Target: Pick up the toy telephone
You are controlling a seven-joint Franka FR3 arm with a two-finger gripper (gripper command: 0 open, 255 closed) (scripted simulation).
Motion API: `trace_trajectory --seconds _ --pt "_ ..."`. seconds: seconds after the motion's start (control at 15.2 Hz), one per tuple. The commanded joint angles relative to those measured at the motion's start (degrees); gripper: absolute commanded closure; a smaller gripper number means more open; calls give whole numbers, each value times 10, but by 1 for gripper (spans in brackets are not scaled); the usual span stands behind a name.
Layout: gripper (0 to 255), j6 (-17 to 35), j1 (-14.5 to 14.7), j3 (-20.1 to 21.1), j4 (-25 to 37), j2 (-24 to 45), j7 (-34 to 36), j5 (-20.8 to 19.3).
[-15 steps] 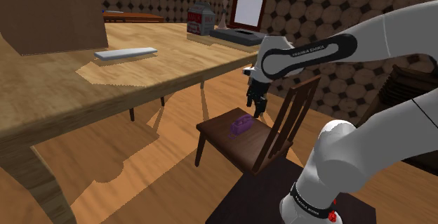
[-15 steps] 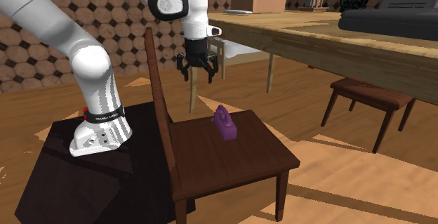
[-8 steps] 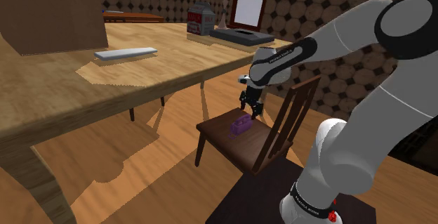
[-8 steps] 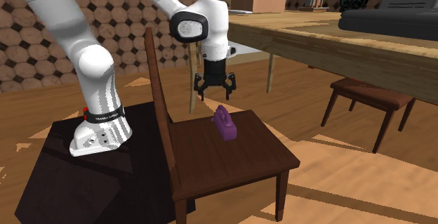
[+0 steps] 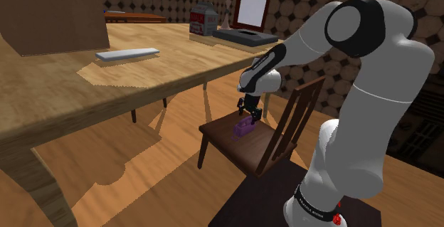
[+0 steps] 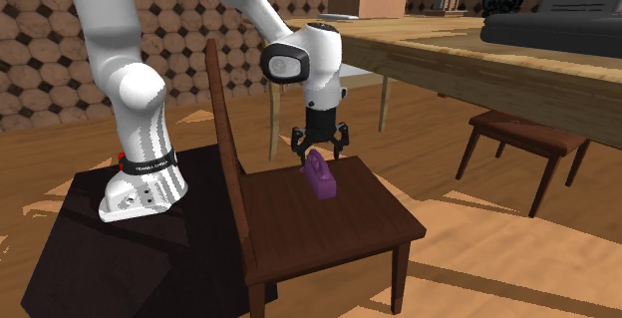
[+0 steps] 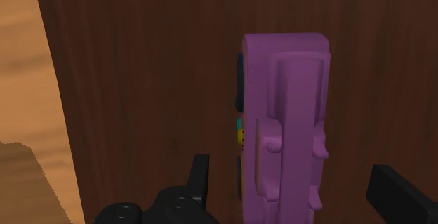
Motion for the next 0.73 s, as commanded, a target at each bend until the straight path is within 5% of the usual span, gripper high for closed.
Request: trace_trajectory --seconds 0.0,0.13,0.26,0.33,0.66 --pt "0 15 -1 3 -1 22 -24 31" --pt "0 32 -6 13 -2 50 -54 72" --pt "0 32 -7 15 -2 50 -54 72" --pt "255 31 -8 15 -2 50 -54 72" --pt "255 32 -8 15 -2 50 -55 73"
